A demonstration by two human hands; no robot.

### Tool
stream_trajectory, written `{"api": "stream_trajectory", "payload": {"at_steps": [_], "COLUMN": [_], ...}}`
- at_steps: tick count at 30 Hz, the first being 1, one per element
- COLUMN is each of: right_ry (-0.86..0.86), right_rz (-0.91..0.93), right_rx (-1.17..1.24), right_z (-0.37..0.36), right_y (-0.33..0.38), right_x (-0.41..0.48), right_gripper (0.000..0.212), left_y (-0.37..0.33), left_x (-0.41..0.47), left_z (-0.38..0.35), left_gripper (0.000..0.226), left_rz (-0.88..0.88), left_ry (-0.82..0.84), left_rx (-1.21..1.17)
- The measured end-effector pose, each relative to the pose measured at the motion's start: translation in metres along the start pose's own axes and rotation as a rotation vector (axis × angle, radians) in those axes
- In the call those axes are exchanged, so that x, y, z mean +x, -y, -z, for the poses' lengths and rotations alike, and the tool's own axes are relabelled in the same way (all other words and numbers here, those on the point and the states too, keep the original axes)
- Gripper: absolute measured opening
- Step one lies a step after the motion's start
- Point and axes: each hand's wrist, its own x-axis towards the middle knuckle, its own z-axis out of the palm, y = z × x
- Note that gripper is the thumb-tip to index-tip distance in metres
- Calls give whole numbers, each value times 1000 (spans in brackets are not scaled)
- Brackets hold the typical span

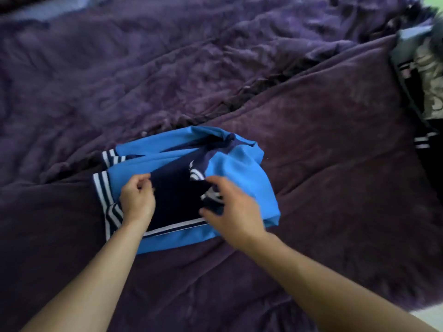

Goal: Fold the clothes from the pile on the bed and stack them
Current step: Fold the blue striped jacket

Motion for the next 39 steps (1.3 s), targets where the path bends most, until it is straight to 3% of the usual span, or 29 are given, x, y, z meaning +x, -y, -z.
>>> {"api": "stream_trajectory", "payload": {"at_steps": [2,3,4,6,8,9,11,15,21,23,25,27,29,31,32,35,39], "right_ry": [374,479,477,194,-135,-211,-147,125,310,300,150,-75,-179,-142,-94,60,77], "right_rz": [27,24,32,127,297,353,401,416,185,201,177,26,-223,-413,-468,-576,-523], "right_rx": [-110,-105,-81,-87,-265,-385,-615,-895,-966,-915,-739,-424,-65,268,359,508,577], "right_z": [-39,-50,-55,-47,-28,-19,-7,-9,-14,-13,-5,7,14,12,9,6,16], "right_y": [-1,-5,-10,-27,-50,-62,-80,-105,-152,-147,-142,-142,-142,-138,-138,-127,-78], "right_x": [6,8,10,13,26,37,61,122,181,178,163,141,117,101,100,103,99], "right_gripper": [77,78,72,49,41,43,52,63,78,79,77,74,76,72,64,50,60], "left_y": [14,19,22,24,22,21,23,53,90,85,73,57,43,44,46,58,48], "left_x": [-5,-10,-16,-34,-58,-69,-85,-75,-55,-54,-55,-59,-62,-62,-59,-43,-23], "left_z": [15,19,21,18,5,-6,-30,-60,-81,-79,-73,-63,-55,-50,-49,-50,-39], "left_gripper": [20,21,22,23,31,36,46,63,64,63,64,60,45,42,49,65,51], "left_rz": [35,16,-40,-263,-542,-671,-817,-625,-539,-507,-481,-498,-591,-634,-622,-593,-688], "left_ry": [-26,-33,-42,-58,-8,46,186,399,493,535,577,548,372,273,322,491,537], "left_rx": [-44,-29,26,195,393,487,675,983,1007,1014,1006,954,832,782,835,1013,969]}}
